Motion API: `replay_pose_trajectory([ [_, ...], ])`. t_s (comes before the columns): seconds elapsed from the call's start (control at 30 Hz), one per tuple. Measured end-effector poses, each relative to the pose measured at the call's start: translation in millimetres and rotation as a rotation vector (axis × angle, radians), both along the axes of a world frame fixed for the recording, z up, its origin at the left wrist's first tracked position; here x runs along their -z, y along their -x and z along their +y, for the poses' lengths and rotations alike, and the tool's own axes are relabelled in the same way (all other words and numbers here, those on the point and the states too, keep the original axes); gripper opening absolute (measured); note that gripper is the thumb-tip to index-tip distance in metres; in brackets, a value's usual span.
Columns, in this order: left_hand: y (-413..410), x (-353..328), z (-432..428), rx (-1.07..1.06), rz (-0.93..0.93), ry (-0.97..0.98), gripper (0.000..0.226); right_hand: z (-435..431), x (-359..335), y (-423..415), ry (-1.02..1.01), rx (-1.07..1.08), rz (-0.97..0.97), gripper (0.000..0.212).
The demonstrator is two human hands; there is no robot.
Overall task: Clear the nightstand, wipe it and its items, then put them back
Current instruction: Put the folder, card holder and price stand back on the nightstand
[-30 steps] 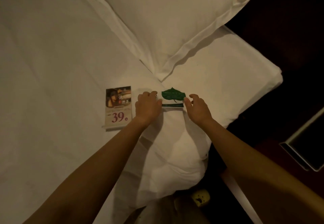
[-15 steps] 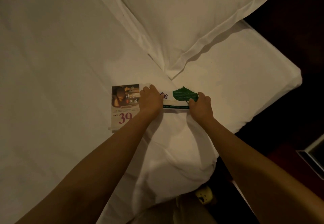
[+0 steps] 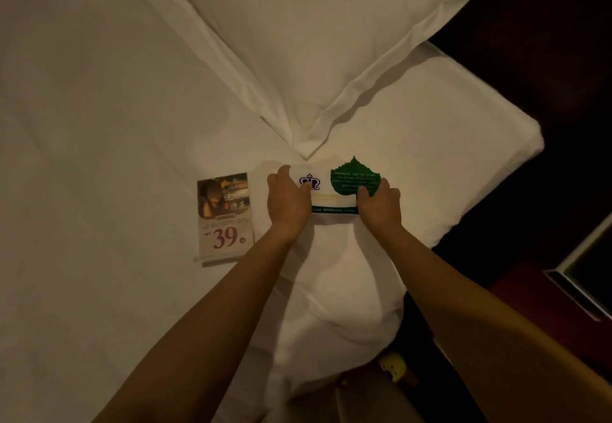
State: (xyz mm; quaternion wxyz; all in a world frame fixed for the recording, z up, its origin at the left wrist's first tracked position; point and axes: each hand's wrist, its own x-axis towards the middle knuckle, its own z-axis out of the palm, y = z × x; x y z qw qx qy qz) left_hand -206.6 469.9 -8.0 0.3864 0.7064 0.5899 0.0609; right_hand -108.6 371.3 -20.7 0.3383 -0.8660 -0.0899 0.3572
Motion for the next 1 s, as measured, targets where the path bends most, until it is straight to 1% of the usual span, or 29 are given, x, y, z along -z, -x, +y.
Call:
replay_pose_trajectory([
  [0.1, -20, -10, -15, -0.002, -0.06, -0.049, 0.044, -17, -12, -13, -0.099, 0.099, -0.015, 0.037],
  [0.2, -44, -17, -34, 0.037, -0.131, -0.089, 0.041, -39, -26, -34, -0.211, 0.236, 0.014, 0.044],
  [0.27, -63, -21, -51, 0.087, -0.161, -0.102, 0.044, -60, -32, -50, -0.258, 0.327, 0.007, 0.044],
  [0.37, -93, -25, -84, 0.151, -0.198, -0.082, 0.052, -97, -38, -72, -0.297, 0.432, -0.065, 0.042],
  [0.47, -123, -27, -128, 0.218, -0.22, -0.051, 0.055, -144, -41, -89, -0.298, 0.539, -0.121, 0.044],
  [0.57, -148, -31, -174, 0.291, -0.233, -0.009, 0.053, -195, -43, -105, -0.27, 0.609, -0.172, 0.044],
  [0.83, -203, -41, -291, 0.504, -0.243, 0.045, 0.049, -317, -47, -128, -0.236, 0.831, -0.226, 0.05],
  [1.0, -234, -35, -355, 0.655, -0.266, 0.078, 0.046, -386, -42, -140, -0.203, 0.951, -0.274, 0.051],
])
